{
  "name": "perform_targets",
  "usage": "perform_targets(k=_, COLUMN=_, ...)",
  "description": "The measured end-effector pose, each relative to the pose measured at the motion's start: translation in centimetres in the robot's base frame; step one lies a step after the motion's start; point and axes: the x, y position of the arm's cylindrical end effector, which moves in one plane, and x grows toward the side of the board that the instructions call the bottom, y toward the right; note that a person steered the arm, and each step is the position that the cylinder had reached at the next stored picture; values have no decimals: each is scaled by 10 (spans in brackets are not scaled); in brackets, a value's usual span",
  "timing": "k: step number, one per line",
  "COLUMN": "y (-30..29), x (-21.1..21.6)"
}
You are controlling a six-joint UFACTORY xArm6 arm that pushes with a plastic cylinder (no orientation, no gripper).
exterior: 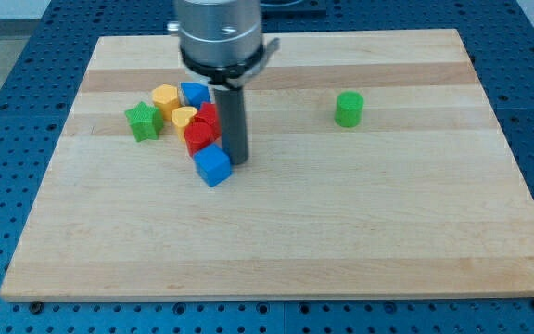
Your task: Adjust the blue cube vertically below the green star
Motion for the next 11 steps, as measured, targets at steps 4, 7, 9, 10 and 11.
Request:
perform_targets(k=4, y=37, x=54)
perform_targets(k=7, y=-78, x=-11)
perform_targets(k=9, y=-114, x=-39)
perform_targets(k=10, y=-76, x=4)
perform_targets(k=11, y=-56, x=35)
